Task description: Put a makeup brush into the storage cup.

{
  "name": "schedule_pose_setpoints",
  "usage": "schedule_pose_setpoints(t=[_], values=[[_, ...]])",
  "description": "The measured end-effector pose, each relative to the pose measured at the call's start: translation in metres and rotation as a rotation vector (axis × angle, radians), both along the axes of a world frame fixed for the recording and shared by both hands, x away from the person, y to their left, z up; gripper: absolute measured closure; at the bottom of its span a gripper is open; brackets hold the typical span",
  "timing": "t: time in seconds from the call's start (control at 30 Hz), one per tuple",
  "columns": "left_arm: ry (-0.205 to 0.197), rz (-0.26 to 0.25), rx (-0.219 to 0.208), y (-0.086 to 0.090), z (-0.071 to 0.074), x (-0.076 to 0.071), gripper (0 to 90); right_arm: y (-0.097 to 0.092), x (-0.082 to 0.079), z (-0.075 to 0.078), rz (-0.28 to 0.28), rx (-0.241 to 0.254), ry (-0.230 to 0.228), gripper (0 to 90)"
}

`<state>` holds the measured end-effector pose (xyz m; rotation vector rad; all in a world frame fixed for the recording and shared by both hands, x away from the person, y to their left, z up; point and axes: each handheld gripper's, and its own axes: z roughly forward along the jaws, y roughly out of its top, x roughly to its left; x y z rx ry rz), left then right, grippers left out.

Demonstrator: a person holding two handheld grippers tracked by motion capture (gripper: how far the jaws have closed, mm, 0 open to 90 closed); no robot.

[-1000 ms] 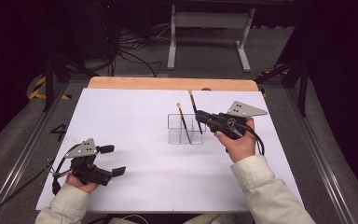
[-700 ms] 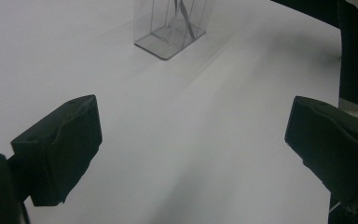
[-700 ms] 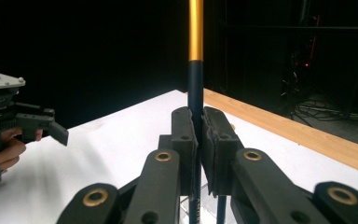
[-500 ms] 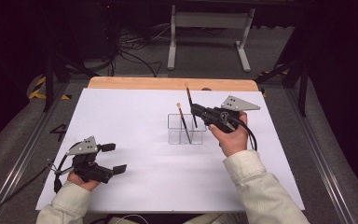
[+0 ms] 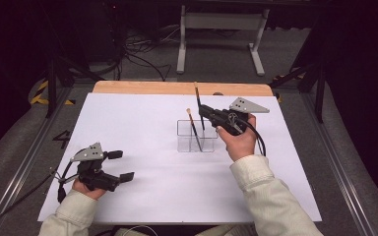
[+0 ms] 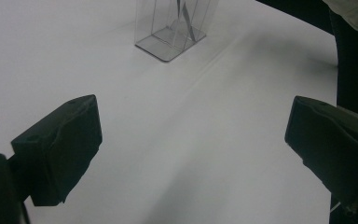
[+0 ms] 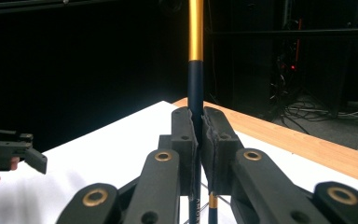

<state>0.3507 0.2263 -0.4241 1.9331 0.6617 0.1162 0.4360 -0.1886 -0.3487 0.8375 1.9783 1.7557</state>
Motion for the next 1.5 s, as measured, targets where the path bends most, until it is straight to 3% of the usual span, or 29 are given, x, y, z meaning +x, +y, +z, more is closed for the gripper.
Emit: schedule_pose_setpoints(t=[0.53, 0.63, 1.5], values=[[-0.003, 0.006, 0.007, 0.003, 0.000, -0.003, 4.3, 0.006, 0.008, -0.012, -0.038, 0.040, 0.000, 83.9], [-0.001, 0.013, 0.007, 0.005, 0.000, -0.005, 4.2, 0.006, 0.009, -0.021, -0.044, 0.045, 0.018, 83.9], [-0.006, 0.011, 0.002, 0.006, -0.001, -0.004, 4.1, 0.007, 0.007, -0.044, -0.050, 0.024, 0.067, 83.9]])
